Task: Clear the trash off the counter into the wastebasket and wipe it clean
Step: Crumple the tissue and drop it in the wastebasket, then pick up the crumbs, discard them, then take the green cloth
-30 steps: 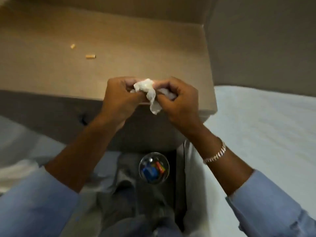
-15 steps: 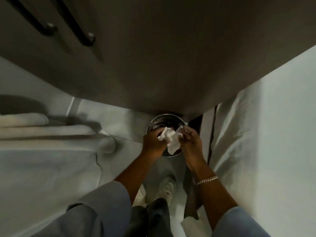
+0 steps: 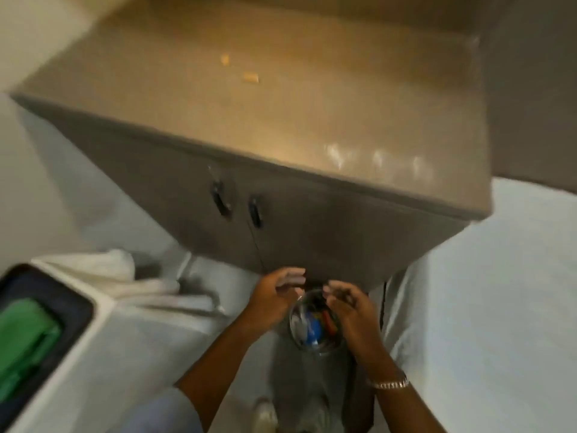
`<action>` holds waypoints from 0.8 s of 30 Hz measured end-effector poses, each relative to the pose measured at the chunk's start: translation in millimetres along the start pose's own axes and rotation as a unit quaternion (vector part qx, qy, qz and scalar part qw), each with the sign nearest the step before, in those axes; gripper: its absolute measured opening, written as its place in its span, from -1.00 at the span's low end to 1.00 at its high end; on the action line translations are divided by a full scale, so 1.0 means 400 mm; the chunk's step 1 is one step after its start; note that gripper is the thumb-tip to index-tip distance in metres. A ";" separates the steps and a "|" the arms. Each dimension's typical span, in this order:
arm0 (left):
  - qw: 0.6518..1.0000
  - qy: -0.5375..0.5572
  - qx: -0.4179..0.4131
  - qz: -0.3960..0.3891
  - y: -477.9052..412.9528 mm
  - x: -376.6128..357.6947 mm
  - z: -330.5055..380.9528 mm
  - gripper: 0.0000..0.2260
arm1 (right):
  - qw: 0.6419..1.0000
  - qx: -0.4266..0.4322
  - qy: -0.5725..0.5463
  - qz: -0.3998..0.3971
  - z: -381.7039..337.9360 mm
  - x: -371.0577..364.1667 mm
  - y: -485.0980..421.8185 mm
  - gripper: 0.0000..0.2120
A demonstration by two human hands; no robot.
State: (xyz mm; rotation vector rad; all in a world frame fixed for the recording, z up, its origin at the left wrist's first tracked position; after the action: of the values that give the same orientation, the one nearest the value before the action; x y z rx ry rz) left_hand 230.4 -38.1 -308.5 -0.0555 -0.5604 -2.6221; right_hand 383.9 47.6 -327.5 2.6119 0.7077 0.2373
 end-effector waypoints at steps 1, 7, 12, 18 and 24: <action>1.000 0.005 -0.020 0.004 0.018 0.037 0.079 -0.67 | 0.999 0.031 0.011 -0.018 -0.092 -0.015 0.033 -0.72; 0.972 -0.001 -0.204 0.115 0.018 0.298 0.534 -0.75 | 0.959 0.276 0.054 -0.038 -0.690 -0.129 0.088 -0.87; 0.924 -0.158 -0.236 0.256 -0.158 0.477 0.721 -0.76 | 0.905 0.366 0.215 0.028 -0.947 -0.291 -0.083 -0.85; 0.884 -0.353 -0.144 0.271 -0.435 0.569 0.746 -0.80 | 0.789 0.335 0.515 0.005 -0.973 -0.482 -0.313 -0.68; 0.861 -0.436 -0.171 0.199 -0.542 0.557 0.754 -0.87 | 0.705 0.334 0.625 0.010 -0.952 -0.523 -0.356 -0.82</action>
State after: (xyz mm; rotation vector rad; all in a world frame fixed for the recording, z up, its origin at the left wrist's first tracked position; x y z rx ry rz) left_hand -81.3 163.2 -84.9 -1.3625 -0.2864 -2.1309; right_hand 39.8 185.3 -60.0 2.7450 1.3296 2.2737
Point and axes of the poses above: each hand's wrist, its own y-axis away from the middle knuckle, its own x-axis out of the back of the hand, z = x × y, the point moved 9 cm from there along -y, towards the middle knuckle, and after that the axes turned 5 degrees about -x, right-handed, at the moved point
